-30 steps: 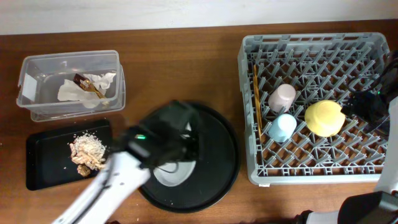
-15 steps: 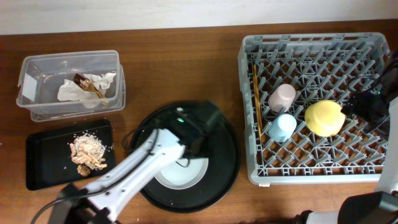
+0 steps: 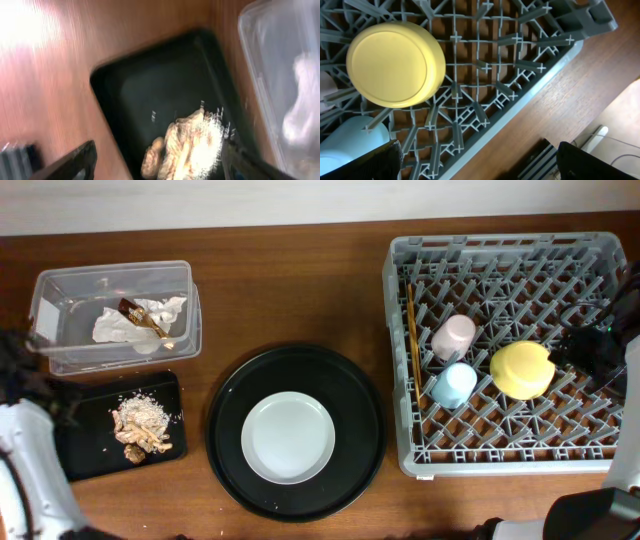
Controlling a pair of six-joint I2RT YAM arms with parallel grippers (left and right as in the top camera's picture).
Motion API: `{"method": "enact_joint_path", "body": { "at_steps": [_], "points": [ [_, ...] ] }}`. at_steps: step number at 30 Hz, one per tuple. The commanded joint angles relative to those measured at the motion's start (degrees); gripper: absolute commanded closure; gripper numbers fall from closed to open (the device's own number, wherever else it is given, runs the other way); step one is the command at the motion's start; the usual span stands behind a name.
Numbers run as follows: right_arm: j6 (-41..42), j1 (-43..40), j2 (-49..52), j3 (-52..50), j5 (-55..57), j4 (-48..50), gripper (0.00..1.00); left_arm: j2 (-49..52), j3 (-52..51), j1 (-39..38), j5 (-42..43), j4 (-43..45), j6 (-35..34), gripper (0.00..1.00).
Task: Sort waste into correct bins and load items into the dishwasher rack
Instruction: 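Withdraw the left gripper to the left side of the table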
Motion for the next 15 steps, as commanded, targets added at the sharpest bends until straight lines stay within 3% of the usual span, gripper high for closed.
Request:
{"method": "enact_joint_path", "body": {
  "at_steps": [1, 3, 4, 5, 6, 7, 8, 9, 11, 15],
  "points": [
    [0.52, -0.24, 0.07, -0.31, 0.9, 0.02, 0.01, 4.96, 0.63, 5.97, -0.46, 6.95, 1.14, 0.08],
    [0.52, -0.24, 0.07, -0.31, 0.9, 0.02, 0.01, 6.45, 0.63, 8.33, -0.63, 8.66, 3.63, 0.09],
    [0.52, -0.24, 0.07, -0.31, 0.9, 0.02, 0.01, 6.8, 0.63, 9.03, -0.61, 10.49, 9.27, 0.11],
    [0.52, -0.24, 0.07, -0.31, 0.9, 0.02, 0.01, 7.8, 0.63, 9.29, 0.04, 14.8, 23.78, 0.32],
    [0.52, -0.24, 0.07, -0.31, 0.9, 0.02, 0.01, 8.48, 0.63, 9.27, 1.81, 16.85, 34.97, 0.36],
    [0.52, -0.24, 0.07, -0.31, 0.9, 0.0, 0.01, 9.55, 0.63, 9.42, 4.17, 17.75, 45.31, 0.23],
    [0.52, -0.24, 0.07, -0.31, 0.9, 0.02, 0.01, 11.13, 0.63, 9.9, 4.57, 17.92, 48.41, 0.16],
    [0.52, -0.24, 0.07, -0.31, 0.9, 0.02, 0.01, 12.59, 0.63, 10.21, 5.16, 18.01, 51.91, 0.15],
    [0.52, -0.24, 0.07, -0.31, 0.9, 0.02, 0.01, 16.68, 0.63, 10.58, 5.6, 18.97, 58.34, 0.2],
    [0.52, -0.24, 0.07, -0.31, 0.9, 0.02, 0.01, 22.95, 0.63, 10.86, 4.94, 21.16, 61.09, 0.26]
  ]
}}
